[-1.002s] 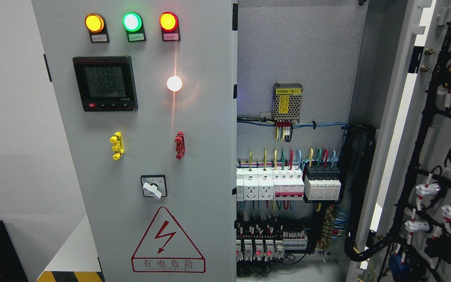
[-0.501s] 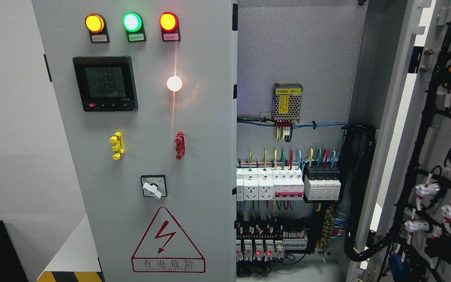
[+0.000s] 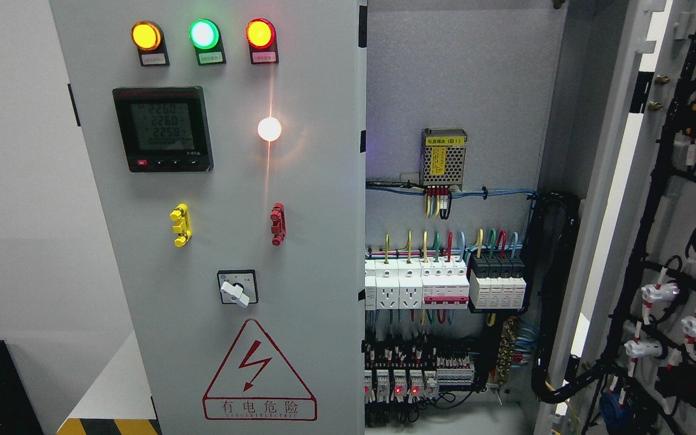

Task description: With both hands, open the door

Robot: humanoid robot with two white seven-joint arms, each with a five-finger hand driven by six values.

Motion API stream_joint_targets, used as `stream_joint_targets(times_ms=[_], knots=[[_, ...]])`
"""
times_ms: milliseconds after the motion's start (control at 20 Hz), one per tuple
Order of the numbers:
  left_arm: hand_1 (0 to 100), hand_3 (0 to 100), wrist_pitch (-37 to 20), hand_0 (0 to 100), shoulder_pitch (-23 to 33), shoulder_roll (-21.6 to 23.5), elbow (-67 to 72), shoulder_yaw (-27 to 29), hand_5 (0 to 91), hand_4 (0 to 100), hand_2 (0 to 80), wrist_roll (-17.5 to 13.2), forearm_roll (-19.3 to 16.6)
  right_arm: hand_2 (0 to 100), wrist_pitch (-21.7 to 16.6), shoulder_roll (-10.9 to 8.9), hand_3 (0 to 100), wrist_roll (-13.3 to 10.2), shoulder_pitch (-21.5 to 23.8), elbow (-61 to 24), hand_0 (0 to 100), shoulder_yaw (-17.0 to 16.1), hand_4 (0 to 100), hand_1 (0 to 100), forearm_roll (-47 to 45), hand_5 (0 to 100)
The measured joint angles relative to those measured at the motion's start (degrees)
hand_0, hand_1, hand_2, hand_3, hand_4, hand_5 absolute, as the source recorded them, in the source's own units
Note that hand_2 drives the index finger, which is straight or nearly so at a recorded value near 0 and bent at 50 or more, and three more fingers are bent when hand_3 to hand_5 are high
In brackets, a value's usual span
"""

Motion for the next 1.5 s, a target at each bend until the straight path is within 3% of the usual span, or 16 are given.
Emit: stream_joint_targets(times_ms=[351,601,1102,1503], knots=[[0,0,0.0,0,0.0,-0.1,0.1,0.6,0.0,0,0.0,0.0,0.6,0,-0.2,-1.86,0,-0.1,-0.1,-7.9,19,3.0,0,0,0.0,0],[0,0,0.0,0,-0.1,-0.9,0.1,0.9,0.0,0,0.0,-0.1,0.8,0,-0.2,-2.69,0,-0.1,-2.4,-11.9,19,4.6,0,0,0.0,0],[0,0,0.0,0,-0.1,-2.8,0.1,1.2,0.0,0,0.0,0.1,0.6,0,0.0,-3.21,0,-0.1,-12.4,-16.6,19,6.2,0,0,0.0,0],[0,0,0.0,0,-0.1,-3.8,0.2,1.2,0.0,0,0.0,3.7,0.3,0,0.3,-2.97,0,-0.6,-20.6,-18.1,19,6.7,0,0,0.0,0]])
